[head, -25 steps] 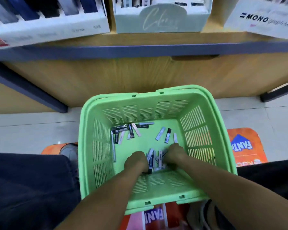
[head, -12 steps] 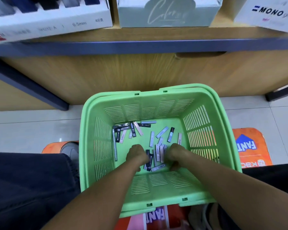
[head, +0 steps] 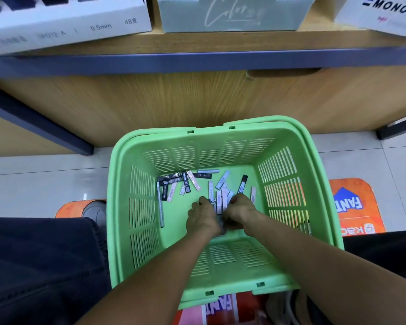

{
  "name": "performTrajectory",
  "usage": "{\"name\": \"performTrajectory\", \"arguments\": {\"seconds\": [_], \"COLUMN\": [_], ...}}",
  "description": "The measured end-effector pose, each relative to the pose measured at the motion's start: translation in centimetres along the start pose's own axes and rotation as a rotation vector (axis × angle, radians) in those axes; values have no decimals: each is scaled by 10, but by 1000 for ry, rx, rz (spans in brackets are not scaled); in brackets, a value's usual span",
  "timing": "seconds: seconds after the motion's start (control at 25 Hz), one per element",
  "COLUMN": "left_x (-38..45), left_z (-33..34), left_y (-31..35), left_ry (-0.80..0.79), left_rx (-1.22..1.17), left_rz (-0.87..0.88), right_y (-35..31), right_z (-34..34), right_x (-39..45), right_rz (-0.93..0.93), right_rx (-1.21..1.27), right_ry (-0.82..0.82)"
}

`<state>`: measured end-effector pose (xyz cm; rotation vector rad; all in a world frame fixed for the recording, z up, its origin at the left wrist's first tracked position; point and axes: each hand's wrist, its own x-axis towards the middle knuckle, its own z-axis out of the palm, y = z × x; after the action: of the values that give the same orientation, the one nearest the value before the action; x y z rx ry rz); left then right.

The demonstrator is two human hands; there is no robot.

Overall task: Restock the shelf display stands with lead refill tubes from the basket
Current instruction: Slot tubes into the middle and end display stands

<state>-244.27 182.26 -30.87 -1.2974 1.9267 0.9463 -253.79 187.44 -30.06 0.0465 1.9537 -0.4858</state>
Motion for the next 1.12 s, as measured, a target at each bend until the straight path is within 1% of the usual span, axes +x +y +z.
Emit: {"name": "performTrajectory", "arguments": {"seconds": [0.12, 0.2, 0.28, 0.4, 0.56, 0.68, 0.76, 0.84, 0.96, 1.04, 1.12], "left_x": [2, 8, 10, 7, 8, 11, 13, 15, 19, 25, 33], "left_z": [15, 17, 19, 21, 22, 23, 20, 12, -1, -7, -12], "left_y": [2, 5, 8, 7, 3, 4, 1, -6, -22, -27, -28], "left_ry": [55, 122, 142, 136, 161, 163, 149, 116, 131, 113, 48], "left_rx": [131, 156, 161, 168, 376, 468, 545, 477, 236, -62, -358], "left_rz": [22, 15, 15, 44, 83, 80, 145, 150, 52, -4, -16], "right_y": [-1, 0, 4, 5, -4, -3, -3, -4, -5, -6, -10], "right_z": [3, -4, -13, -21, -17, -7, 1, 4, 10, 14, 17], "right_x": [-4, -1, 8, 23, 18, 12, 15, 18, 23, 24, 24], "right_rz": [27, 42, 30, -59, -156, -231, -266, -281, -319, -344, -351], "right_rx": [116, 125, 50, -136, -336, -474, -537, -599, -677, -704, -684], "right_ry": [-80, -91, -65, 38, 79, 141, 189, 217, 283, 316, 290]}}
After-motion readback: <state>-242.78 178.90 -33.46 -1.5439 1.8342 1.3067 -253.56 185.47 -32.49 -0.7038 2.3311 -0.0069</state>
